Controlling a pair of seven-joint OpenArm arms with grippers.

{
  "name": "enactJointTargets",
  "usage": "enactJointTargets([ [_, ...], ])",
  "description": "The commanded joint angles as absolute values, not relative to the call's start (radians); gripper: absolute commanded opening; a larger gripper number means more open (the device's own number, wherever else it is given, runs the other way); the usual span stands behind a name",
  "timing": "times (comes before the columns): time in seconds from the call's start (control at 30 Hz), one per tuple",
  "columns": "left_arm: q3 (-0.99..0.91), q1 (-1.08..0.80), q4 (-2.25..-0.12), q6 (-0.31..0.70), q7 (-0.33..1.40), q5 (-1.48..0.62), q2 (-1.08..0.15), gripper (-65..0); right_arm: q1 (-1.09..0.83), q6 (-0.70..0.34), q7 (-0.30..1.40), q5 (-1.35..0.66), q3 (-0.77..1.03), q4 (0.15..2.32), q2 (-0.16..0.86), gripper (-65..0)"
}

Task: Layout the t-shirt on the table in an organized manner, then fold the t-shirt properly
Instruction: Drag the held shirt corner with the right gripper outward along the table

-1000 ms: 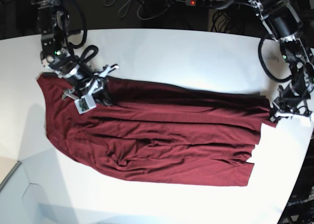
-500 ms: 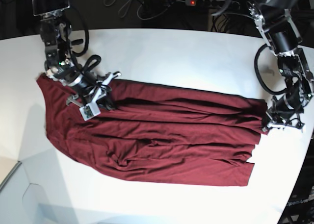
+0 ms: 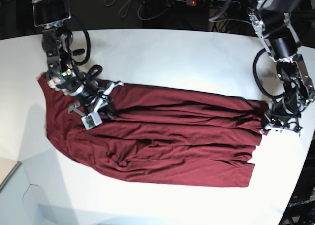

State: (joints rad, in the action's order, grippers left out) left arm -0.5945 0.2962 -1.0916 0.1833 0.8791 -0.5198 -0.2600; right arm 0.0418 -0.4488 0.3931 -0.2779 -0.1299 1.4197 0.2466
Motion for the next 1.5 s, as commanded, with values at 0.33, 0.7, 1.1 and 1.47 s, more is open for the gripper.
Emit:
enactJointTargets([
  [0.33, -0.596, 0.323, -1.106, 0.186, 0.866, -0.53, -0.278, -45.3, 0.022, -0.452, 0.372, -0.289, -0.12, 1.5, 0.283, -40.6],
  [0.7, -0.599, 0.32, -1.118, 0.189, 0.869, -0.542, -0.278, -27.4, -0.14, -0.449, 0.369, -0.289, 0.111, 1.689, 0.298, -32.0],
  [1.1, -0.599, 0.32, -1.11, 0.189, 0.868, -0.542, -0.278, -27.0, -0.298, -0.452, 0.361, -0.289, 0.254, 1.649, 0.302, -29.8],
  [1.47, -0.599, 0.314, -1.109, 0.189, 0.868, -0.541, -0.28, -27.0, -0.312, -0.452, 0.245, -0.289, 0.329, 1.483, 0.3, -29.8],
])
